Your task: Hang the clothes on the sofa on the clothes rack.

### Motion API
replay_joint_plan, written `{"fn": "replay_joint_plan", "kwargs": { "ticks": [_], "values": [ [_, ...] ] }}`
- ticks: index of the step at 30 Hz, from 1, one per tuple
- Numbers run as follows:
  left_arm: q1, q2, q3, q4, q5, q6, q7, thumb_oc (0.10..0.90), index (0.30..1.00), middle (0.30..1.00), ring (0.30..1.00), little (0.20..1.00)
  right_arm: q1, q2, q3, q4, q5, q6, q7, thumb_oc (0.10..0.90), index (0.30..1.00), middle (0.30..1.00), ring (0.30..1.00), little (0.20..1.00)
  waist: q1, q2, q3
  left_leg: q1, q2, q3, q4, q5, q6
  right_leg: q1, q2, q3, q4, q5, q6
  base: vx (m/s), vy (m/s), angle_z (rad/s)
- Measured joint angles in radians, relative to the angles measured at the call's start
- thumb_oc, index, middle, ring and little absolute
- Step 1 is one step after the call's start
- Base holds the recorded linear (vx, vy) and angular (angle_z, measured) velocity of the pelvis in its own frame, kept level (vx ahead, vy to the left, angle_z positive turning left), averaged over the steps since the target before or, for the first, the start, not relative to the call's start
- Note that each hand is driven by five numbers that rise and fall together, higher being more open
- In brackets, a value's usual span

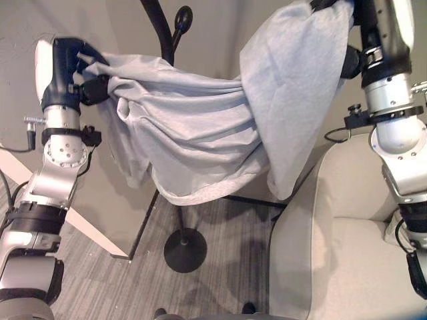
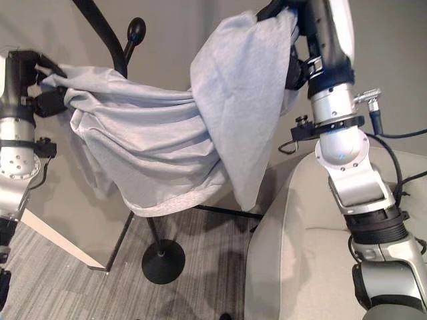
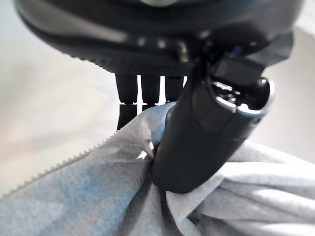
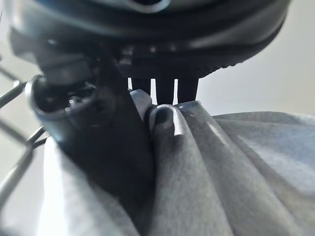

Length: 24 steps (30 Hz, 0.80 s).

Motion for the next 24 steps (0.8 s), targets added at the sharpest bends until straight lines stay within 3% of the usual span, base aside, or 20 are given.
{"fn": "replay_joint_plan", "kwargs": {
  "ticks": [6,11,17,18,19,21,24],
  "values": [
    [0.173,-0.077,0.102,0.012,-0.005,0.02,0.001,0.4,0.3,0.3,0.3,0.3,0.119,0.112,-0.004,-0.037,0.003,-0.002,0.055,0.4,0.3,0.3,0.3,0.3,0.032,-0.035,-0.012,0.007,-0.005,0.012,0.0,-0.009,-0.002,-0.002,-0.005,0.011,-0.005,0.002,0.003,0.04,0.048,-0.05],
    [0.26,-0.139,0.107,0.013,-0.005,0.021,-0.004,0.4,0.3,0.3,0.3,0.3,0.202,0.16,-0.021,-0.045,-0.001,-0.002,0.073,0.4,0.3,0.3,0.3,0.3,0.055,-0.035,-0.011,0.005,-0.007,0.007,0.0,-0.009,-0.001,0.0,-0.008,0.006,-0.005,0.002,0.003,0.02,0.042,0.03],
    [0.313,-0.232,0.105,-0.002,-0.005,0.019,-0.025,0.4,0.3,0.3,0.3,0.3,0.369,0.256,-0.065,-0.046,-0.001,0.009,0.093,0.4,0.3,0.3,0.3,0.3,0.046,-0.027,-0.009,-0.002,-0.025,0.008,-0.001,-0.01,0.005,-0.009,-0.026,0.005,-0.005,0.006,0.01,0.01,0.029,0.01],
    [0.315,-0.242,0.105,-0.007,-0.005,0.019,-0.029,0.4,0.3,0.3,0.3,0.3,0.394,0.277,-0.071,-0.046,-0.001,0.008,0.093,0.532,0.498,0.498,0.498,0.498,0.044,-0.025,-0.009,-0.005,-0.027,0.007,-0.001,-0.009,0.006,-0.011,-0.028,0.005,-0.005,0.006,0.011,0.0,0.0,0.0],
    [0.319,-0.256,0.105,-0.012,-0.005,0.019,-0.037,0.525,0.488,0.488,0.488,0.488,0.422,0.297,-0.072,-0.043,-0.001,0.009,0.096,0.8,0.9,0.9,0.9,0.9,0.04,-0.021,-0.011,-0.008,-0.028,0.006,-0.001,-0.009,0.007,-0.013,-0.03,0.004,-0.005,0.007,0.012,0.0,0.0,0.0],
    [0.322,-0.272,0.105,-0.015,-0.005,0.019,-0.048,0.8,0.9,0.9,0.9,0.9,0.451,0.312,-0.071,-0.03,-0.001,0.01,0.108,0.8,0.9,0.9,0.9,0.9,0.033,-0.012,-0.01,-0.01,-0.032,0.005,-0.001,-0.009,0.01,-0.013,-0.034,0.003,-0.005,0.008,0.014,0.0,0.0,0.0],
    [0.329,-0.313,0.106,-0.02,-0.006,0.018,-0.064,0.8,0.9,0.9,0.9,0.9,0.499,0.372,-0.081,0.013,-0.001,0.011,0.116,0.8,0.9,0.9,0.9,0.9,0.022,0.006,-0.011,-0.008,-0.038,0.005,-0.001,-0.009,0.016,-0.012,-0.039,0.003,-0.005,0.009,0.015,0.0,0.0,0.0]
  ]
}}
